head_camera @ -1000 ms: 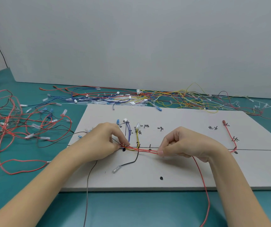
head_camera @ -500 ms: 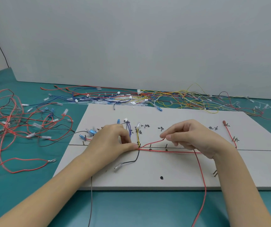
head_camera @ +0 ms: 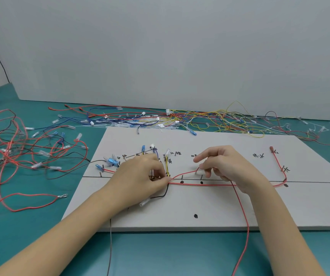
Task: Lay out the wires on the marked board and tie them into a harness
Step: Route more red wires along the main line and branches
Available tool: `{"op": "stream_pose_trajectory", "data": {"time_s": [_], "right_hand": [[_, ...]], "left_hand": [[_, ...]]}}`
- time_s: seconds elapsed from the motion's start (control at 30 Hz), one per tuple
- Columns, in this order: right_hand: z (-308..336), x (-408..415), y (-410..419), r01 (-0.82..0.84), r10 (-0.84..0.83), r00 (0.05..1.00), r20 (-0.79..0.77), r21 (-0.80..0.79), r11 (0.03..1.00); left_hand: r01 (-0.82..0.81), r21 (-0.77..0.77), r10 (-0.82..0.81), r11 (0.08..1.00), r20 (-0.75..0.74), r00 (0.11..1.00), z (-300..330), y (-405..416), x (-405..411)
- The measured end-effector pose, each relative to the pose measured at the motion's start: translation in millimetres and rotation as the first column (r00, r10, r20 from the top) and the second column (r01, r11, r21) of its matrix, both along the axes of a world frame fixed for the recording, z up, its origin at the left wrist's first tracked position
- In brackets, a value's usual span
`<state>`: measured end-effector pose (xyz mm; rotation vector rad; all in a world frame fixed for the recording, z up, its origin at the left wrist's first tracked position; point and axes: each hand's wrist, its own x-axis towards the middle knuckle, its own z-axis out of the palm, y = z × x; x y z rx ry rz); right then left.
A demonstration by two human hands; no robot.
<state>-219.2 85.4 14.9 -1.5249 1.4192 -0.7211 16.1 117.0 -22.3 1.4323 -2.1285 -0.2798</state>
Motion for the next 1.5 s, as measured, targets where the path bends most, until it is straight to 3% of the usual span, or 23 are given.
{"op": "stream_pose_trajectory", "data": {"time_s": [0.13,0.23,0.37,0.6,0.77,0.93,1.0,1.13,1.5], "right_hand": [[-6.8,9.2,-3.0,0.059,-0.062,0.998,-0.020,-0.149,0.987],[-14.1,18.5,-7.7,0.049,-0.093,0.986,-0.140,-0.290,0.956],[-16.1,24.5,-14.2,-0.022,-0.119,0.935,-0.334,-0.388,0.921],[-11.9,36.4,-16.6,-0.061,-0.189,0.811,-0.554,-0.402,0.914],[-7.0,44.9,-5.1,-0.056,-0.321,0.708,-0.629,-0.503,0.863],[-0.8,50.1,-3.5,-0.073,-0.257,0.643,-0.722,-0.392,0.917],[-1.3,52.8,-8.1,-0.078,-0.226,0.657,-0.720,-0.363,0.928],[-4.1,58.8,-22.7,-0.091,-0.167,0.705,-0.690,-0.322,0.942],[-4.5,85.3,-37.0,-0.137,-0.114,0.751,-0.651,-0.323,0.936]], "left_hand": [[-0.040,0.012,0.041,0.999,-0.010,0.999,-0.4,-2.9,-2.3],[-0.056,0.080,0.062,0.995,-0.084,0.994,2.9,-5.4,-1.8],[-0.110,0.045,0.107,0.993,0.063,0.992,6.8,-7.0,-4.2],[-0.020,0.099,-0.002,0.995,0.217,0.976,11.0,-14.3,-5.7],[0.008,0.120,-0.045,0.993,0.305,0.951,10.2,-17.0,-6.9],[0.029,0.158,-0.087,0.987,0.371,0.925,12.6,-20.0,-7.8],[0.040,0.212,-0.113,0.976,0.345,0.932,15.6,-24.8,-7.0],[0.088,0.354,-0.134,0.931,0.105,0.985,17.0,-34.2,-0.5],[0.106,0.341,-0.084,0.934,-0.079,0.993,3.6,-47.3,10.8]]}}
